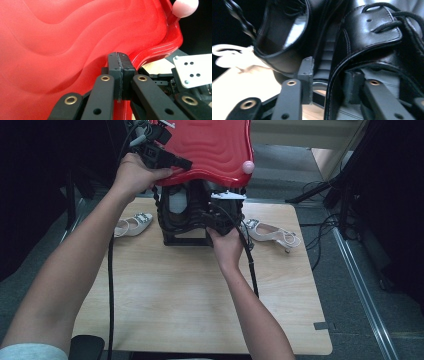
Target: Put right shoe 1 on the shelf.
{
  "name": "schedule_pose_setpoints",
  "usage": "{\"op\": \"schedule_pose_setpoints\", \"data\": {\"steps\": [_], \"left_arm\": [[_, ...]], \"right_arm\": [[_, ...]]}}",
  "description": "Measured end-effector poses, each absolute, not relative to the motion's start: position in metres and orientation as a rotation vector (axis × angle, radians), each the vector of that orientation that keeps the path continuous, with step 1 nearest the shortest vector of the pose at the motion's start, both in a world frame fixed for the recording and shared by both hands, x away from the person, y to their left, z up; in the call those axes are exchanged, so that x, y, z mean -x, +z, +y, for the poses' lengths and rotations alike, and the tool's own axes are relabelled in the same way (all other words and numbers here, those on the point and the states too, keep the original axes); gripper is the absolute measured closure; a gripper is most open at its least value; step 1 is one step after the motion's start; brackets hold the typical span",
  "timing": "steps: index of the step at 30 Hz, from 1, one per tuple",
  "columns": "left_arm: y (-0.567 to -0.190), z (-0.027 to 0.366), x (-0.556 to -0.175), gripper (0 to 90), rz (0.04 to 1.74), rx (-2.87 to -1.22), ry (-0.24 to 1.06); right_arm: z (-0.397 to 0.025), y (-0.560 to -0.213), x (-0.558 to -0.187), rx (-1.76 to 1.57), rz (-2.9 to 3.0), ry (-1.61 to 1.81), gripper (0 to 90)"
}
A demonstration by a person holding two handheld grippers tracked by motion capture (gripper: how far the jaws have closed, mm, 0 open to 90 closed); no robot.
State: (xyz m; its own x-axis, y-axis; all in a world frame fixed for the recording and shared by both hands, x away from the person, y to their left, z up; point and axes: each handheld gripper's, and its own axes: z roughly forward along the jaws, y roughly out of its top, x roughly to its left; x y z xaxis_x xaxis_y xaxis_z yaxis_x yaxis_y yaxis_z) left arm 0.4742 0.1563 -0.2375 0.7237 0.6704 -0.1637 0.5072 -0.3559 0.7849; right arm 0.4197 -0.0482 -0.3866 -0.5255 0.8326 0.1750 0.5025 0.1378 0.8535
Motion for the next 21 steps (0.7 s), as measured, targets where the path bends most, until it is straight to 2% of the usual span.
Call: {"op": "schedule_pose_setpoints", "data": {"steps": [3,16,17,18,20,21], "left_arm": [[-0.238,0.157,-0.474,90.0,0.894,-2.031,0.233],[-0.237,0.156,-0.475,90.0,0.902,-2.033,0.229],[-0.237,0.156,-0.475,90.0,0.910,-2.029,0.221],[-0.237,0.156,-0.475,90.0,0.910,-2.029,0.221],[-0.237,0.157,-0.476,89.9,0.921,-2.023,0.196],[-0.237,0.157,-0.476,89.9,0.921,-2.023,0.196]], "right_arm": [[-0.046,-0.387,-0.419,-1.272,2.115,1.329,57.0],[-0.062,-0.373,-0.404,-1.245,2.174,1.313,59.4],[-0.067,-0.371,-0.399,-1.233,2.197,1.331,69.2],[-0.070,-0.370,-0.396,-1.218,2.221,1.341,75.2],[-0.076,-0.367,-0.388,-1.206,2.245,1.340,85.4],[-0.079,-0.366,-0.385,-1.203,2.267,1.360,86.5]]}}
